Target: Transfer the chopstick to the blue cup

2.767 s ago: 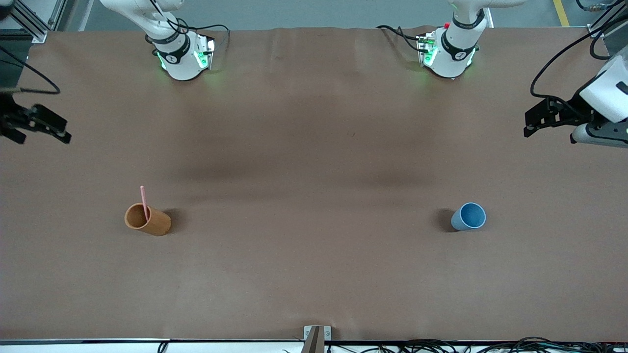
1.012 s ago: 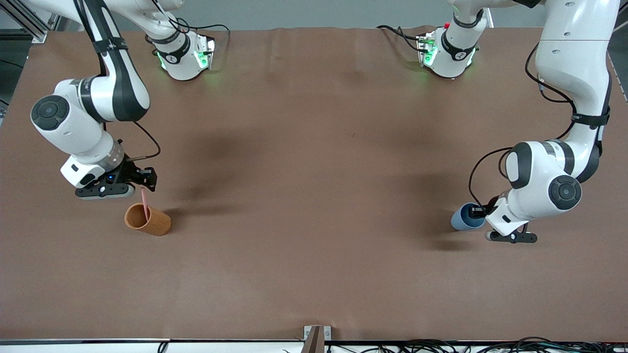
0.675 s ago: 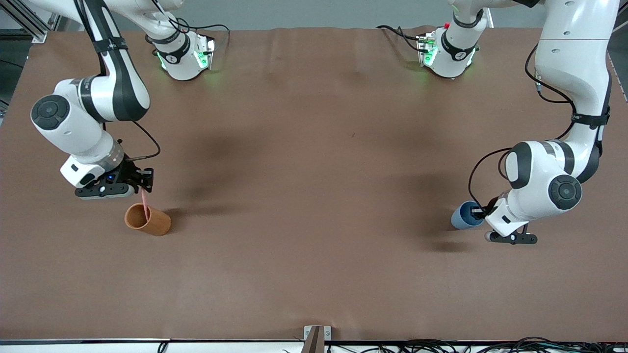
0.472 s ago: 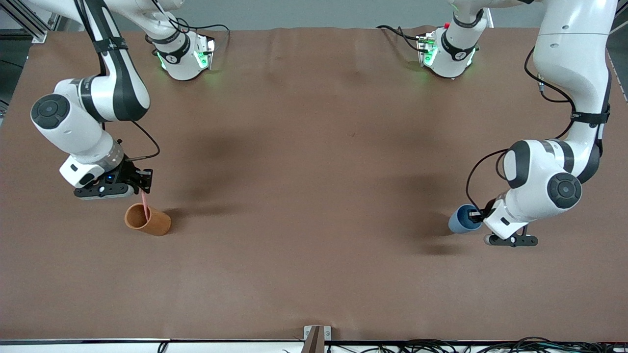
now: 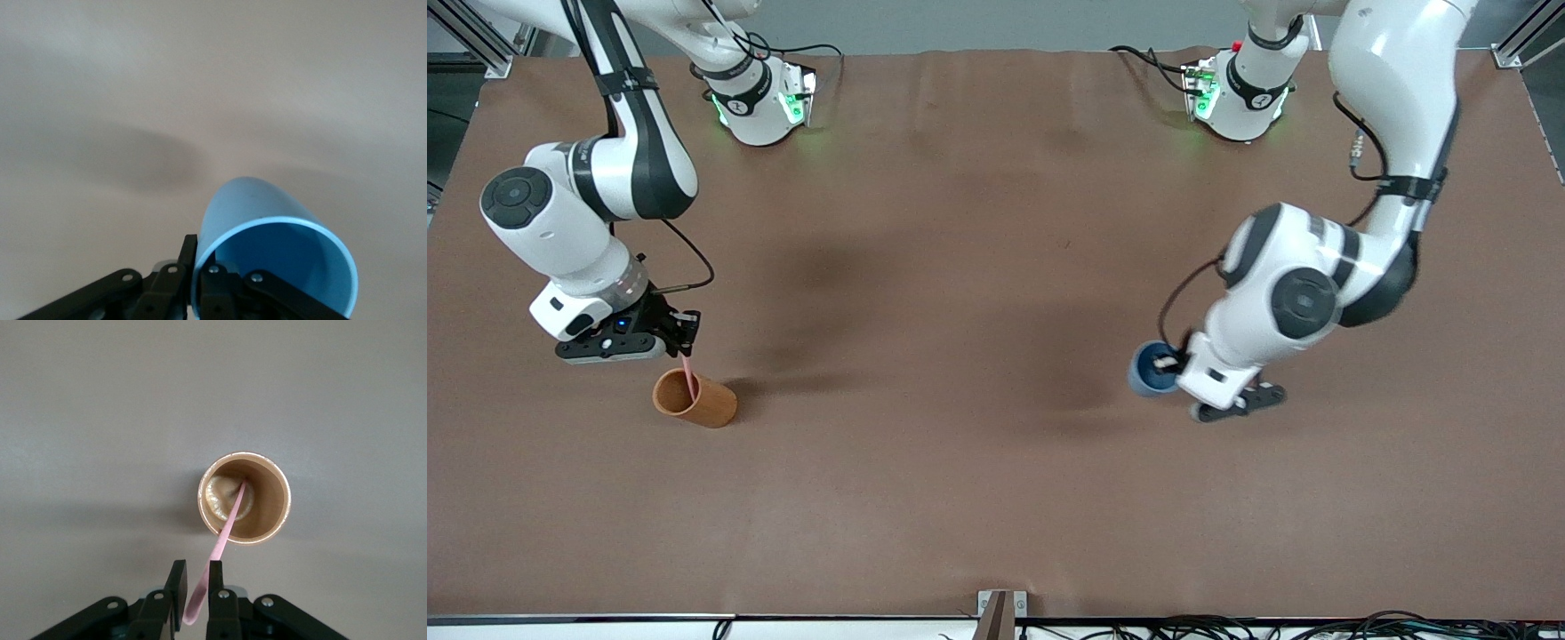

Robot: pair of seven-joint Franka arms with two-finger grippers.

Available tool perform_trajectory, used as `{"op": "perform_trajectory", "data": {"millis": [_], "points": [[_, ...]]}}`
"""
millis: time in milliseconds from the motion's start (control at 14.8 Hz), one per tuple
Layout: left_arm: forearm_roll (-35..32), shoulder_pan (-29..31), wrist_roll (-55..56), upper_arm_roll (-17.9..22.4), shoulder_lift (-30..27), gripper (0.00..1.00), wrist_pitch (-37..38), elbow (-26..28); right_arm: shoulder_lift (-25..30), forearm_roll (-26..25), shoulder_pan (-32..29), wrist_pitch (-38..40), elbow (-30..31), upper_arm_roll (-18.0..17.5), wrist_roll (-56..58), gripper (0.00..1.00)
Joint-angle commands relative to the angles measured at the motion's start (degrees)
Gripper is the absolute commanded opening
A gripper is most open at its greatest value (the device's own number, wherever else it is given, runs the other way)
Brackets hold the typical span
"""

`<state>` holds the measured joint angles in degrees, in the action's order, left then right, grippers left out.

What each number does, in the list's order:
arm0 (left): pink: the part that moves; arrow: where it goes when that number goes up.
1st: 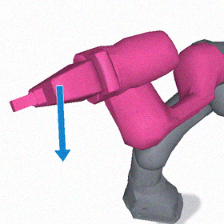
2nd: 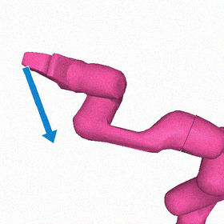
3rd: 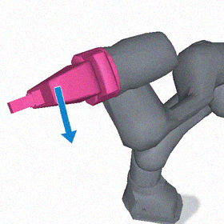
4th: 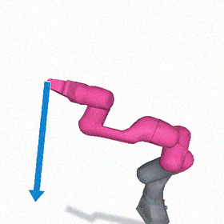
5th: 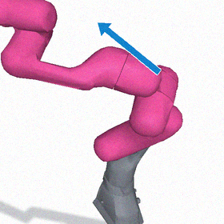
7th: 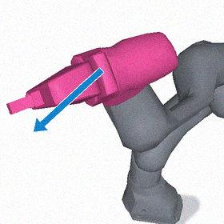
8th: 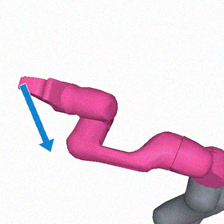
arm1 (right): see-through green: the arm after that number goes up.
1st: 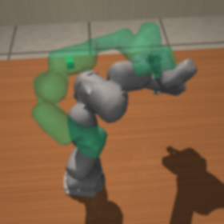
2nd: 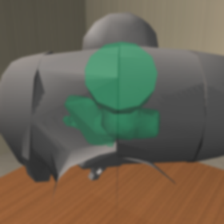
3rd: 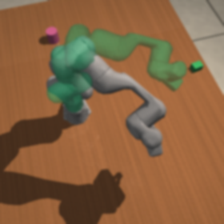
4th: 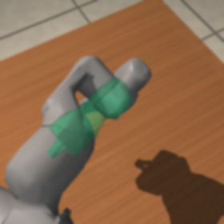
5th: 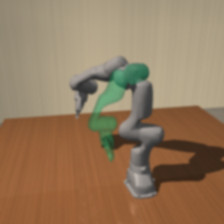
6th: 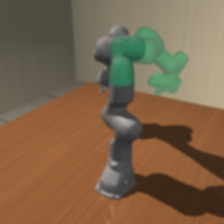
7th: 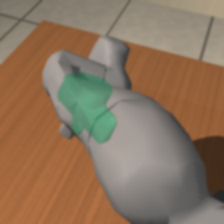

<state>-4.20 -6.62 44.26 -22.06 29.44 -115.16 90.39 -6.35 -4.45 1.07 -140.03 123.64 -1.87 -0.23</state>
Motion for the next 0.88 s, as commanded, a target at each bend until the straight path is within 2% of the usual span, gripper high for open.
{"op": "perform_trajectory", "data": {"millis": [0, 270, 405, 675, 742, 810], "points": [[-3.3, -3.4, 10.1, -3.4, 4.0, 0.0, 1.4, -3.9, 1.6, -0.8, -0.5, -0.2, 1.8, -0.5, -1.2, 0.21], [-6.3, -9.8, 19.6, -4.8, 12.2, 0.0, -0.9, -9.5, 1.4, -0.8, -0.6, 0.8, 2.0, -0.4, -1.1, 0.22], [-9.7, -11.7, 23.1, -5.1, 14.2, 0.0, -2.3, -10.1, 1.4, -0.8, -0.6, 1.2, 1.9, -0.4, -1.2, 0.22], [-10.8, -13.9, 25.1, -5.3, 17.7, 0.0, -7.0, -10.1, 1.4, -0.8, -0.8, 1.3, 1.9, -0.3, -1.4, 0.22], [-11.5, -13.8, 25.2, -5.4, 17.9, 0.0, -7.3, -10.1, 1.4, -0.8, -0.8, 1.3, 1.9, -0.3, -1.4, 0.19], [-11.7, -13.8, 25.6, -5.4, 17.9, 0.01, -7.3, -10.1, 1.4, -0.8, -0.8, 1.3, 1.8, -0.3, -1.4, 0.11]]}}
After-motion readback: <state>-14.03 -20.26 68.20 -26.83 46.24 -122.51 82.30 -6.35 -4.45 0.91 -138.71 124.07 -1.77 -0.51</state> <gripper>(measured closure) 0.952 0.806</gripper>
